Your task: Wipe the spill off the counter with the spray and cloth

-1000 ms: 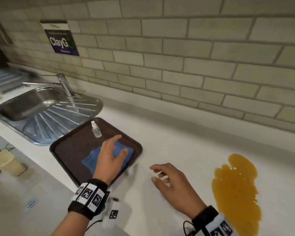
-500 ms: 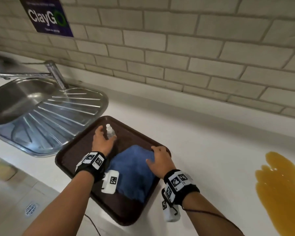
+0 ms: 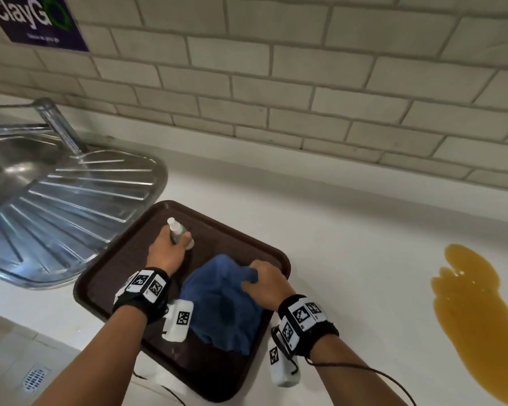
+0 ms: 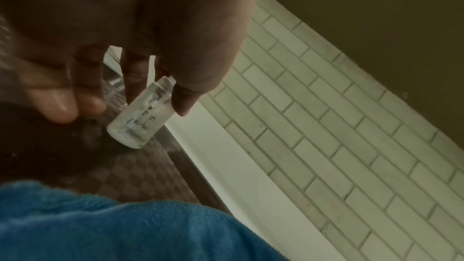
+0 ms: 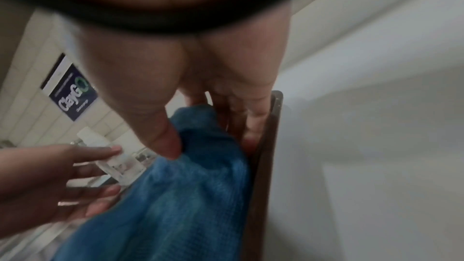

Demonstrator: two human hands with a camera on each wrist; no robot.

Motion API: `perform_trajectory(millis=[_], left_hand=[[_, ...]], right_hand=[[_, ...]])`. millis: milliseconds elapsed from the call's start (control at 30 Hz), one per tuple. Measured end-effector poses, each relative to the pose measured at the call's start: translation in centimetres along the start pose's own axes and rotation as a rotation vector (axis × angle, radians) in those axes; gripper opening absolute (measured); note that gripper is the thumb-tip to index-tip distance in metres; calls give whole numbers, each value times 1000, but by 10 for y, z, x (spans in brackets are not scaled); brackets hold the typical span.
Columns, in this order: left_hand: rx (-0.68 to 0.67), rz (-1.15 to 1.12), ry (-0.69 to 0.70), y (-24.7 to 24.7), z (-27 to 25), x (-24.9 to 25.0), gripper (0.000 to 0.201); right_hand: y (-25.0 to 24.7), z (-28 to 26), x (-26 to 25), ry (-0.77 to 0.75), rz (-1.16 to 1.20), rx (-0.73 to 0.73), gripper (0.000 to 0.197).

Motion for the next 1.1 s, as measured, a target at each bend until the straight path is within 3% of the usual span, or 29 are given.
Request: perform_trajectory(millis=[167, 267, 400, 600, 767, 867, 1000, 1100], left_hand=[[-69, -151, 44, -2, -28, -1, 25], [-168, -195, 83, 9, -51, -1, 38], [-174, -259, 136, 2, -99, 19, 37], [-292, -276, 316, 45, -185, 80, 31], [-429, -291, 326, 103, -247, 113, 31], [-498, -268, 337, 142, -279, 123, 37], [-569, -242, 336, 187, -315, 129, 24], [-619, -209, 343, 214, -341, 133, 18]], right_hand=[[-2, -23, -9, 7, 451, -124, 9], [-19, -44, -13, 29, 715, -137, 5], [-37, -63, -18, 7, 816, -129, 16], [-90, -112, 31, 82, 1091, -62, 10], [-130, -165, 113, 210, 1113, 23, 3], [-150, -204, 171, 317, 1083, 133, 16], [-172, -251, 246, 420, 848, 290, 1], [-182, -278, 282, 427, 685, 364, 8]])
Point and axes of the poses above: each hand's wrist, its own z-axis towards the middle knuckle, its own y-axis out of the palm, x = y × z, the point moved 8 cm from there along z, towards the middle knuckle, and after that the axes turned 4 degrees about x, right-handed, at the moved point
